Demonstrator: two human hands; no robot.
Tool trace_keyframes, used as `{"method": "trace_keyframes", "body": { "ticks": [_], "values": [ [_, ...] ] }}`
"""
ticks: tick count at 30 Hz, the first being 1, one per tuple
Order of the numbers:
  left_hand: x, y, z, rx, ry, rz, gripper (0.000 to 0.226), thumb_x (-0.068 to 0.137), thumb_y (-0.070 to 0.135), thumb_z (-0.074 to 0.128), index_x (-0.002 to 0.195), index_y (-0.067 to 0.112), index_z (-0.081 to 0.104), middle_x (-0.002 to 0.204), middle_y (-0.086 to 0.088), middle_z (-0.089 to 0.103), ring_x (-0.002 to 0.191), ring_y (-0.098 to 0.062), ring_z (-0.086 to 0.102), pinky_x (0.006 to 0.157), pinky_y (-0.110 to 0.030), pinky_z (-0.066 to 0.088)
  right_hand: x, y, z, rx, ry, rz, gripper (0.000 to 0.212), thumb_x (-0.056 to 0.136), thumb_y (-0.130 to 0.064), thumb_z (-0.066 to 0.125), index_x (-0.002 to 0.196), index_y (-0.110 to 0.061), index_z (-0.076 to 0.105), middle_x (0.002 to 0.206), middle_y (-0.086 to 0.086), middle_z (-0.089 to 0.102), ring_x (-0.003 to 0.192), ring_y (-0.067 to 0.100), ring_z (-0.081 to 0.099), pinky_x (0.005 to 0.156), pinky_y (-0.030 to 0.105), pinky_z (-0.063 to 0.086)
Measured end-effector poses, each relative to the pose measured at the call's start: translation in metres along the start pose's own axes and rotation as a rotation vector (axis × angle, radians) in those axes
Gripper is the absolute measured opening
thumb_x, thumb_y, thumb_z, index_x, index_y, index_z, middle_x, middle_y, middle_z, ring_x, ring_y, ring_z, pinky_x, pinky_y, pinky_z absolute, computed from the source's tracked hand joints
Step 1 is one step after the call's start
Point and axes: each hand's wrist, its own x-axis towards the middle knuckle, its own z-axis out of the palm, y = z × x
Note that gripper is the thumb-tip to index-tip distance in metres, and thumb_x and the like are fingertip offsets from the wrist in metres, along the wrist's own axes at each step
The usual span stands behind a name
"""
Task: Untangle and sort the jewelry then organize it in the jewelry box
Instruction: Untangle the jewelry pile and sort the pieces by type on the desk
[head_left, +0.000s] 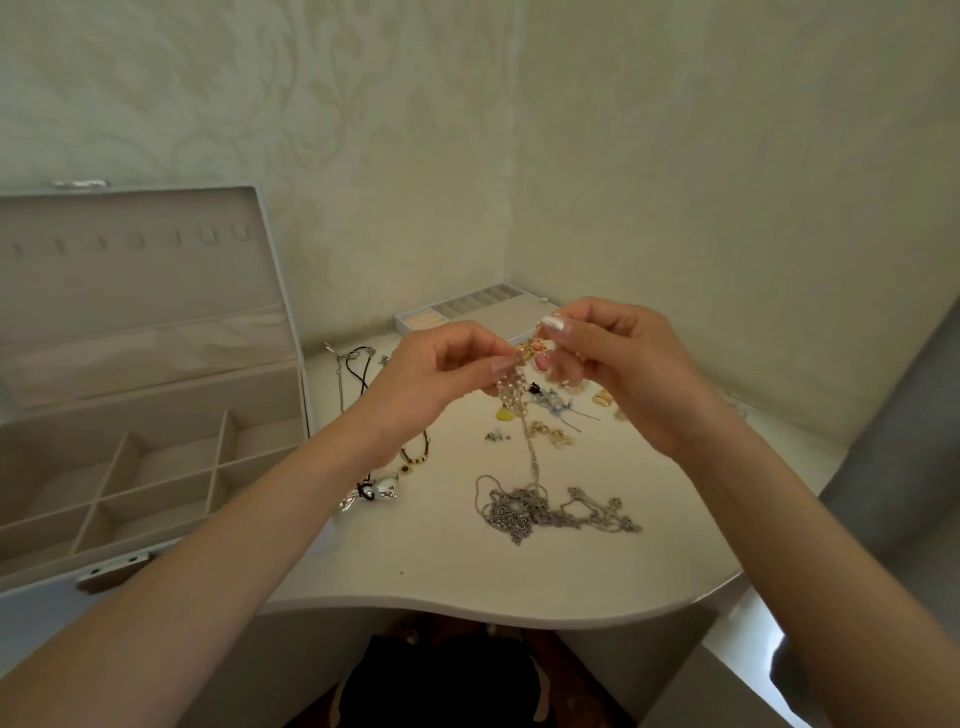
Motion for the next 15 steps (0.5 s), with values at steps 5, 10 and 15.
{"method": "trace_keyframes", "body": {
  "ticks": [5, 10, 15],
  "values": [
    [0.003, 0.003, -0.007, 0.070, 0.054, -0.056, 0.011, 0.088, 0.011, 0.060, 0.085, 0.019, 0.067, 0.073, 0.011, 0.069, 0.071, -0.003, 0.064, 0.065, -0.016, 0.045, 0.009, -0.014, 0.005, 0.021, -0.023, -0.028, 0.017, 0.078, -0.027, 0.067, 0.081, -0.011, 0.068, 0.048, -0.001, 0.038, 0.047, 0.015, 0.045, 0.062, 0.036, 0.033],
    [0.003, 0.005, -0.011, 0.111, 0.068, -0.090, 0.016, 0.089, 0.010, 0.059, 0.084, 0.023, 0.065, 0.078, 0.011, 0.069, 0.075, -0.004, 0.063, 0.065, -0.016, 0.045, 0.018, -0.028, 0.010, -0.022, -0.030, -0.046, 0.014, 0.085, -0.025, 0.062, 0.084, -0.012, 0.069, 0.052, 0.000, 0.045, 0.044, 0.013, 0.035, 0.052, 0.037, 0.015],
    [0.001, 0.008, -0.009, 0.026, -0.008, -0.139, 0.018, 0.091, 0.006, 0.057, 0.103, 0.019, 0.059, 0.094, 0.002, 0.073, 0.089, -0.010, 0.068, 0.075, -0.019, 0.050, 0.024, -0.033, 0.010, -0.047, -0.022, -0.041, 0.015, 0.085, -0.026, 0.063, 0.084, -0.013, 0.069, 0.067, 0.002, 0.060, 0.047, 0.013, 0.035, 0.048, 0.025, 0.022]
  ]
}}
